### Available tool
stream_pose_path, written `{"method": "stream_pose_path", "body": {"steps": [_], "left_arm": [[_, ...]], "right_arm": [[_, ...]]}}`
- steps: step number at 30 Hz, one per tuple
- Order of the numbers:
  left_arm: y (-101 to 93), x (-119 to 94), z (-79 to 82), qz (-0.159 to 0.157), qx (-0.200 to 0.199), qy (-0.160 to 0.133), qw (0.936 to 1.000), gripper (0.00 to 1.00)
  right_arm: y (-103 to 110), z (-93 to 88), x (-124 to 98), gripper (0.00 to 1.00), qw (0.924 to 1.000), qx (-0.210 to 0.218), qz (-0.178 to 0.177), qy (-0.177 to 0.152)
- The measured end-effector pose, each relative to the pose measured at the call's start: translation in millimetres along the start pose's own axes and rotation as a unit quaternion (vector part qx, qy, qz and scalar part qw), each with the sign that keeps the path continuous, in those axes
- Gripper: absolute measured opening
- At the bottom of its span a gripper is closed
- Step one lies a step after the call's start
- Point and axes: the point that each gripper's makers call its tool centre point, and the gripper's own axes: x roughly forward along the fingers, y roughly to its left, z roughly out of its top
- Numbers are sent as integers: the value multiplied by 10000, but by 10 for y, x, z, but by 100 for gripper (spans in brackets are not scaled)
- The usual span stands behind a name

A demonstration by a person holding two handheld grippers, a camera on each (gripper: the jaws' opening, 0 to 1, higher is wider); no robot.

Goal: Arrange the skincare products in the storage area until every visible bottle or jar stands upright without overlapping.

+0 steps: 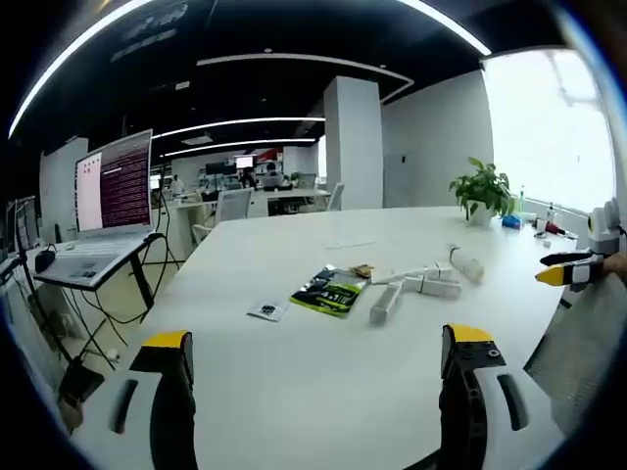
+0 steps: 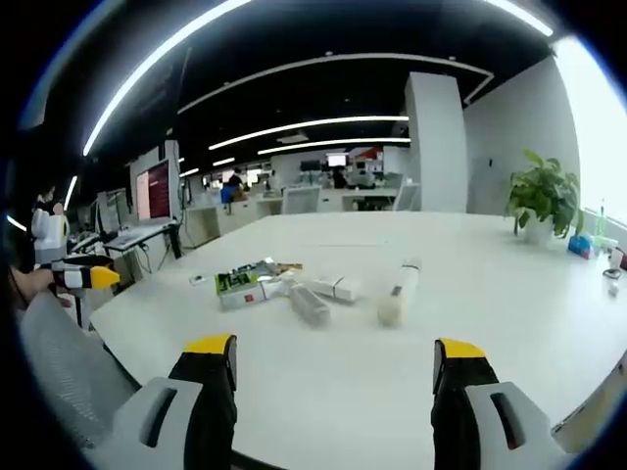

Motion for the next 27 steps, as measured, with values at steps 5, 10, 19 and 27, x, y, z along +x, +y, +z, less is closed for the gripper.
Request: {"method": "stream_pose_path", "body": {"steps": [5,10,19,27], "left_arm": [[0,-2,-3,5,23,10,10000,99],[8,-5,-14,6,28,29,10000,98],[23,-6,-23,7,53,50,10000,98],[34,-3,-33,-4,86,47,10000,97]], "right_arm": [[2,-17,2,85,10000,-9,1,41],[2,-41,4,85,9999,-21,1,113],[16,-72,-7,82,9998,-19,42,216],[10,-117,-9,81,9993,-54,35,362]]}}
